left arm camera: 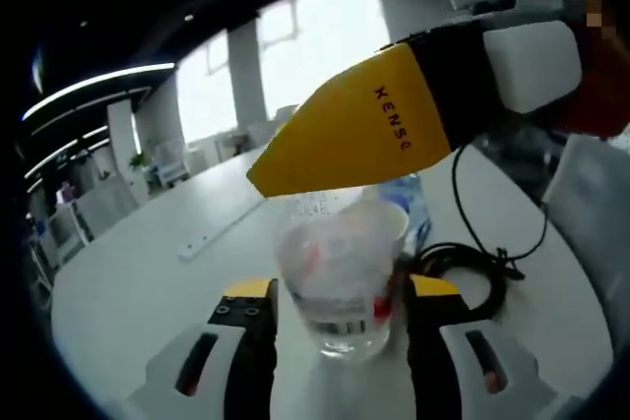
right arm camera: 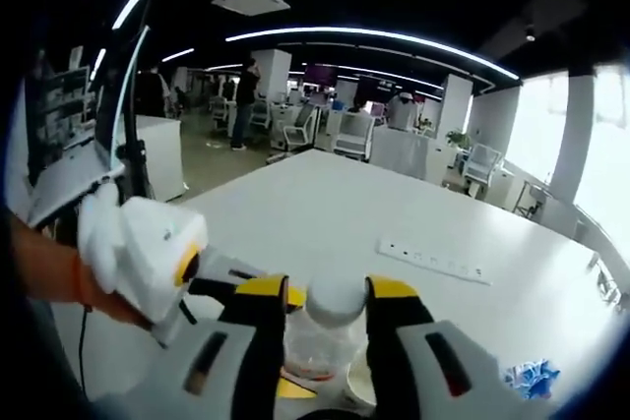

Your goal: Arrange the tabletop items into an orderly group along one side of the table until the central work area is clear of visible clutter.

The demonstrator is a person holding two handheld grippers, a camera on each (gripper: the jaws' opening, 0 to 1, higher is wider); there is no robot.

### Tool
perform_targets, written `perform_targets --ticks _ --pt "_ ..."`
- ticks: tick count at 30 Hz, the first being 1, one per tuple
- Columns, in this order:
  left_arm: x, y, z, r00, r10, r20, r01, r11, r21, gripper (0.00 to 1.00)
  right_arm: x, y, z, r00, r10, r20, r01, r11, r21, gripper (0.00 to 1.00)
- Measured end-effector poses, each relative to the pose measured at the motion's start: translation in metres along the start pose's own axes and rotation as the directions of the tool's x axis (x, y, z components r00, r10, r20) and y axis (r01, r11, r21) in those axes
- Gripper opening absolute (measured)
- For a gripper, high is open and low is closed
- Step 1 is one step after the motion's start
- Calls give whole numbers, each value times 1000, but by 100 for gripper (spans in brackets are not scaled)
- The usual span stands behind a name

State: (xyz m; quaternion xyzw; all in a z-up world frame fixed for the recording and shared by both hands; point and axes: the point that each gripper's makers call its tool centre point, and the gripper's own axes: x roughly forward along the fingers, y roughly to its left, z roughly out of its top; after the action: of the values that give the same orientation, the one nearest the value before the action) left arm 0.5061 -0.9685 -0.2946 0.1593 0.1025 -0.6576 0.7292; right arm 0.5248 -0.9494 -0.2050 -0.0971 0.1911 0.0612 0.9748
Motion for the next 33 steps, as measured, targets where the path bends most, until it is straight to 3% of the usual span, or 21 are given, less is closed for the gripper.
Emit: perform_targets --ticks 3,11,18,24,33 --pt "-1 2 -2 1000 10 -11 -11 1000 -18 53 -1 0 4 1000 7 12 -7 1000 10 31" --pt "-10 2 -5 999 24 -40 -25 999 -40 53 -6 -6 14 999 12 39 -12 1000 19 33" --pt "-19 2 -4 997 47 -59 -51 996 -76 56 -11 -10 21 998 35 61 -38 998 42 44" --pt "-28 -1 2 995 67 -75 -77 988 -133 66 -17 -12 23 995 91 48 -96 988 118 64" --pt "-51 -7 14 988 120 -101 -134 980 -146 67 -39 -26 25 987 151 49 -157 971 182 68"
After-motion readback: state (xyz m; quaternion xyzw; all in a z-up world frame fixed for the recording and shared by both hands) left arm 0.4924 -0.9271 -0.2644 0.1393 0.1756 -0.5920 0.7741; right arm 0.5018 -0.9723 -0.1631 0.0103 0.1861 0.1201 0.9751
